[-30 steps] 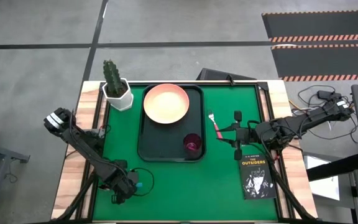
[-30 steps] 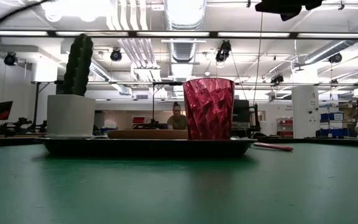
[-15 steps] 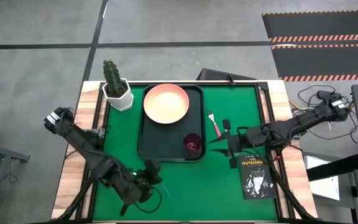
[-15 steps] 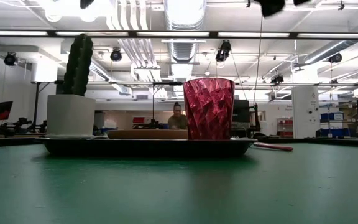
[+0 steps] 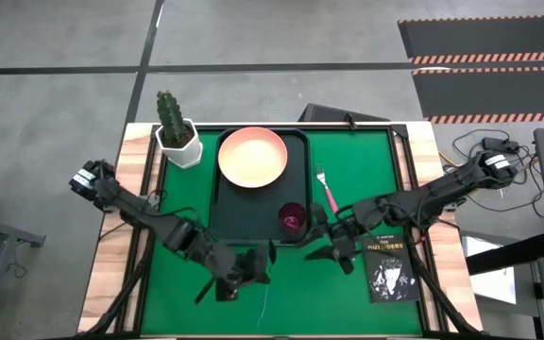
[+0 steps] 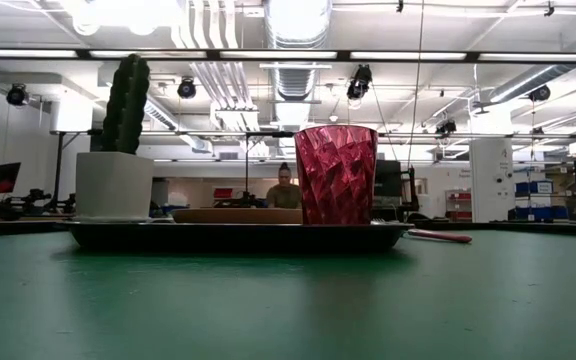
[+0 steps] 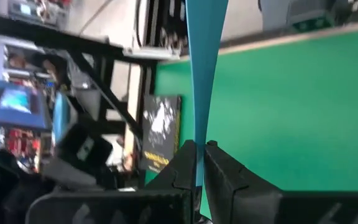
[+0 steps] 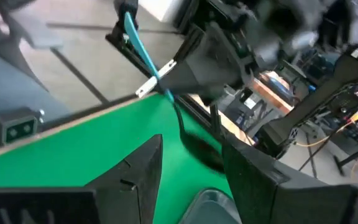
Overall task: Pick and place plate/cup/fork/spoon on tray
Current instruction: Put the blue spoon to the bottom of the light orange plate on the black serving tray
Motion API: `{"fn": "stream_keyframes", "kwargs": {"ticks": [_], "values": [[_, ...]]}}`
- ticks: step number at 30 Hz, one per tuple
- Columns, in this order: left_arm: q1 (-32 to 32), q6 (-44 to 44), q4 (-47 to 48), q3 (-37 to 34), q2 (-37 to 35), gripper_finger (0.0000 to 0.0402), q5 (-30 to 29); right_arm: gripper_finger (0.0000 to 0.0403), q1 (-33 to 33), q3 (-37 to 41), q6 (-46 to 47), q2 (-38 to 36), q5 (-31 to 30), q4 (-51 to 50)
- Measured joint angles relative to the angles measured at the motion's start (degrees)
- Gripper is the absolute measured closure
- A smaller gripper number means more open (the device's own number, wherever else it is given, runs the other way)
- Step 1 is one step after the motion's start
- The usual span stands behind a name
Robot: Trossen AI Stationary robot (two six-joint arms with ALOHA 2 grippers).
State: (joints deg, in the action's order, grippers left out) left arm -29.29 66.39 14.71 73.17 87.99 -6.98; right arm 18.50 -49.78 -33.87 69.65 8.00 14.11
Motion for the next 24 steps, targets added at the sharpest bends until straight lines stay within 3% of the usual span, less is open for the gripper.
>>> {"fn": "stream_keyframes", "kwargs": {"ticks": [4,9,15,24], "values": [[2.4,0.0,-4.2,-3.0,0.0,0.0402,0.9,0.0248,0.0,-4.0,-2.8,3.2,-0.6,-4.3],[3.5,0.0,-5.0,-3.1,0.0,0.0402,2.5,0.0248,0.0,-9.9,-2.7,8.1,-5.1,-11.7],[3.8,0.0,-5.0,-3.1,0.0,0.0401,3.0,0.0251,-0.1,-17.5,-2.2,14.4,-5.6,-19.9],[4.1,0.0,-5.4,-4.2,-0.1,0.0401,2.2,0.0273,-0.2,-22.6,-2.6,18.8,-5.5,-22.3]]}}
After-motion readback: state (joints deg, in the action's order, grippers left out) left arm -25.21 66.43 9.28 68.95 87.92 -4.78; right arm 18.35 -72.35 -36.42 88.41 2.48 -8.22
